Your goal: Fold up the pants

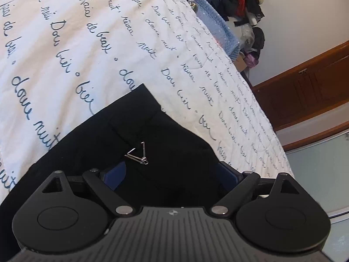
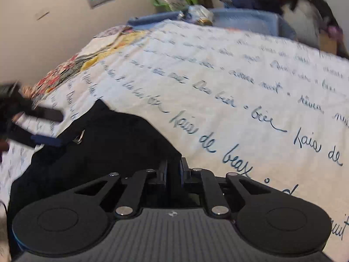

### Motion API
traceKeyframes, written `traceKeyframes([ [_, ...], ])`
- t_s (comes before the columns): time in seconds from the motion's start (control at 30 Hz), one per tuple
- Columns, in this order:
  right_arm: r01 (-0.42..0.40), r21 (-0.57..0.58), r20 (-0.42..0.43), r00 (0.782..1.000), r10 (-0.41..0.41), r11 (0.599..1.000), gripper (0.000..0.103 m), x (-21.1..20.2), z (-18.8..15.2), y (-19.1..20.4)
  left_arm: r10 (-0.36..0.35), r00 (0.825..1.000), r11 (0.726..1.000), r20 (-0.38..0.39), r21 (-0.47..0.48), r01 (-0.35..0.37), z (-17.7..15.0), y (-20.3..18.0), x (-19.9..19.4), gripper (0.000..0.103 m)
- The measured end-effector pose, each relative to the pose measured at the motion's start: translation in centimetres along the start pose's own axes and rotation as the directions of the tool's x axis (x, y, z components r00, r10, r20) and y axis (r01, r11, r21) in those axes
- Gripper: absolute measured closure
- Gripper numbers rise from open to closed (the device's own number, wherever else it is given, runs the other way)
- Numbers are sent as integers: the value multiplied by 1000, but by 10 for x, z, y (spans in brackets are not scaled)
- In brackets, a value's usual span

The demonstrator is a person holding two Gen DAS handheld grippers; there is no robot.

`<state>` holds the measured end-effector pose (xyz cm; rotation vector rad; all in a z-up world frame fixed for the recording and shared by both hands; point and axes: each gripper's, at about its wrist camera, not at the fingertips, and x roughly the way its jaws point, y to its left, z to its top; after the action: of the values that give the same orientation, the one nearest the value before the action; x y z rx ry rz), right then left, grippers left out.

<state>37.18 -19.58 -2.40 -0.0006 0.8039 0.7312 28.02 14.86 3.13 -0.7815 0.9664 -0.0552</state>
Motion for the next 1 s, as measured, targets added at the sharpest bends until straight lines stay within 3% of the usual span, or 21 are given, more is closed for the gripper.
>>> traceKeyframes([
  [0.13,86,-230,101,993,-64,969,97,-40,-30,78,-60,998,998,-8,-14,60,1,-4,3,12],
  [0.2,152,-391,155,983,-98,908,97,-56,-47,125,-61,998,998,-1,-17,61,2,-5,4,12],
  [0.27,221,-535,196,971,-135,815,97,-69,-70,162,-50,999,999,17,-17,50,2,-5,3,14],
  [0.33,233,-592,213,968,-130,771,97,-73,-85,184,-39,999,999,37,-3,39,1,-5,3,20],
  [0.4,219,-595,221,970,-105,773,97,-78,-96,192,-8,999,1000,39,13,8,0,-7,6,31],
  [0.47,255,-620,242,962,-128,742,97,-75,-104,200,8,1000,1000,10,7,-8,-4,-5,8,82],
  [0.6,292,-561,279,948,-155,774,97,-72,-108,197,14,1000,999,7,45,-14,-13,-8,4,91],
  [0.67,351,-526,307,928,-211,775,89,-75,-103,189,20,999,997,37,69,-23,-15,-11,0,92],
  [0.73,395,-476,328,909,-258,786,69,-79,-91,176,19,998,997,65,79,-24,-17,-14,-4,93],
  [0.77,380,-452,316,914,-254,807,46,-79,-82,168,14,997,996,73,85,-21,-18,-15,-7,93],
  [0.8,345,-424,294,927,-234,837,32,-76,-73,161,11,997,996,79,88,-18,-20,-16,-8,93],
  [0.9,260,-370,278,947,-161,892,33,-65,-53,154,4,996,996,94,89,-12,-22,-15,-11,93],
  [1.0,303,-398,263,942,-208,866,33,-29,-38,164,20,995,996,95,80,-27,-22,-12,-9,93],
])
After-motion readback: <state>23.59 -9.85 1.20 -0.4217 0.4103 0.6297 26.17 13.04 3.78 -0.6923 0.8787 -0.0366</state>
